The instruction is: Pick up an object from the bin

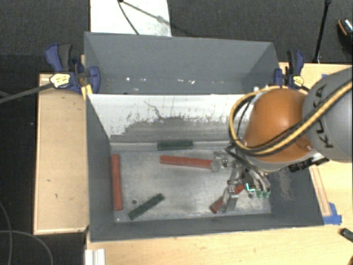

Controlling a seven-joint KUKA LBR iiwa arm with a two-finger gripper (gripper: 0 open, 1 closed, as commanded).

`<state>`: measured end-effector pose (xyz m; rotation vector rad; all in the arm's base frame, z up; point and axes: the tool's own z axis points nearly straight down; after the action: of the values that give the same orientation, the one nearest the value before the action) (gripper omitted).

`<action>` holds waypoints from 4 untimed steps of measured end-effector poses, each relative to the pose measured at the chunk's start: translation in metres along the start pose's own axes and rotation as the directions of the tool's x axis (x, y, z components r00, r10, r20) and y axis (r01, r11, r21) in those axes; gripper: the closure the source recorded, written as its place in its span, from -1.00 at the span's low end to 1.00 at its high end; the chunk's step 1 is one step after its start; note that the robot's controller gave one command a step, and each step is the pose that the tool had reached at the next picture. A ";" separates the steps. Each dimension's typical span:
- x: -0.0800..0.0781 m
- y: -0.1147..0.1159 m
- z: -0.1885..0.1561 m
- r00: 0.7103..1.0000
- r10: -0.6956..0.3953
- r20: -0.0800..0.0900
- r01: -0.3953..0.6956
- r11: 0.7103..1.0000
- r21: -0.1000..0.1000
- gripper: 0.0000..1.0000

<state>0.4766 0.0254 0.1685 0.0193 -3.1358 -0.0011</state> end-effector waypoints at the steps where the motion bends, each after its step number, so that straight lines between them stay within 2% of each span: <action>1: -0.006 -0.045 0.096 0.943 -0.331 0.016 0.331 0.944 0.005 -1.00; 2: -0.002 -0.069 0.067 0.948 -0.319 0.010 0.319 0.948 0.005 -1.00; 3: -0.028 -0.052 0.068 0.947 -0.321 0.011 0.321 0.947 0.003 -1.00; 4: -0.006 -0.062 0.096 0.889 -0.458 0.014 0.458 0.889 0.007 -1.00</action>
Offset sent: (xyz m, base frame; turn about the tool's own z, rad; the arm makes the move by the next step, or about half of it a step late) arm 0.0021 -0.0447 -0.0985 -0.3409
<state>0.4830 -0.0364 0.0723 0.7615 -3.0583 0.0024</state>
